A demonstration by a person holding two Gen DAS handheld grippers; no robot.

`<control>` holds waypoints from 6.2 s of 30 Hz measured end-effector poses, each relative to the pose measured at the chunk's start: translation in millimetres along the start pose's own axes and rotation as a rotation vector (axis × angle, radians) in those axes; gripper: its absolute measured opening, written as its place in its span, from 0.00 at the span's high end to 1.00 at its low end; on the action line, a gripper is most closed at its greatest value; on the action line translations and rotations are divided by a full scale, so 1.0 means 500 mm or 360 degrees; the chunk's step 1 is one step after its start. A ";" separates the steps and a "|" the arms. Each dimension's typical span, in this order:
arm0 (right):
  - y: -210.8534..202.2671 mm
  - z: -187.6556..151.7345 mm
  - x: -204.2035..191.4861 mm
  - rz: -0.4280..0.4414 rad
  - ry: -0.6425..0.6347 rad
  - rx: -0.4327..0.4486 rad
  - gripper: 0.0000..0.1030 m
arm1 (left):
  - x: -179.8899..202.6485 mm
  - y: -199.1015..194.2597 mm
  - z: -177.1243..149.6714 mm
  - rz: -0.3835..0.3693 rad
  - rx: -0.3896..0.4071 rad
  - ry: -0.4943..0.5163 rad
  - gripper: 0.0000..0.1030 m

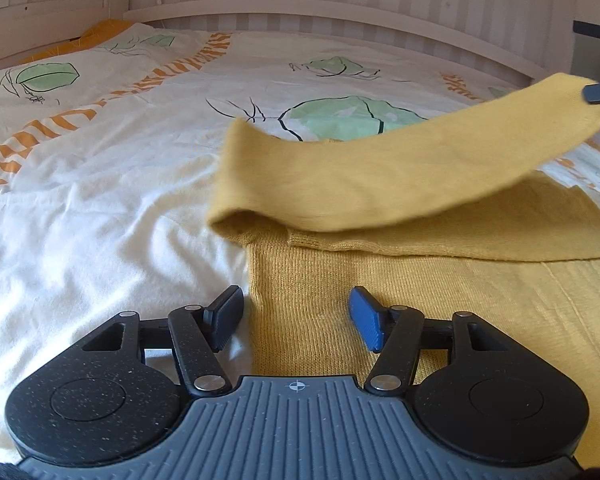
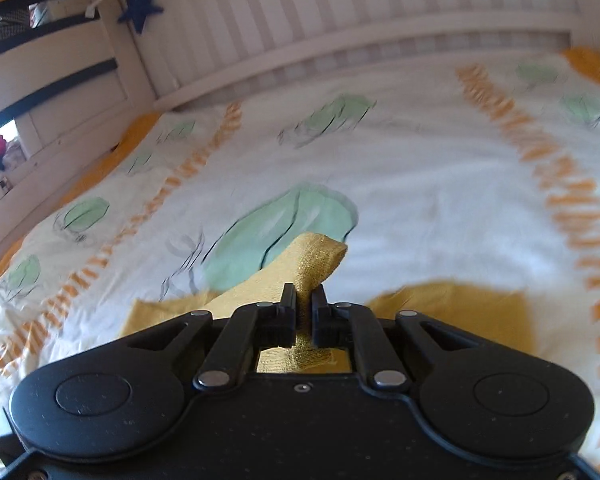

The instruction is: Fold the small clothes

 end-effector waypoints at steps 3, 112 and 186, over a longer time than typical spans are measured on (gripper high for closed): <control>-0.007 -0.006 0.053 -0.0110 0.0004 -0.0028 0.87 | -0.001 0.000 0.000 -0.0004 0.0001 -0.0005 0.43; -0.391 -0.522 -0.010 0.0355 0.0607 -0.0573 0.86 | -0.095 -0.356 -0.170 -0.0421 -0.0563 -0.0330 0.93; -0.017 -0.240 -0.019 -0.0073 -0.0295 -0.0181 0.38 | 0.108 -0.017 0.053 -0.0221 -0.0259 0.0222 0.53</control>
Point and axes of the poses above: each gripper's, at about its wrist camera, not at the fingertips, and y roughly the way its jaws point, x to its right, z to its top, the point moved 8 cm from there along y, roughly the way its jaws point, and after that the axes turned 13 degrees about -y, right-handed, at the moved point
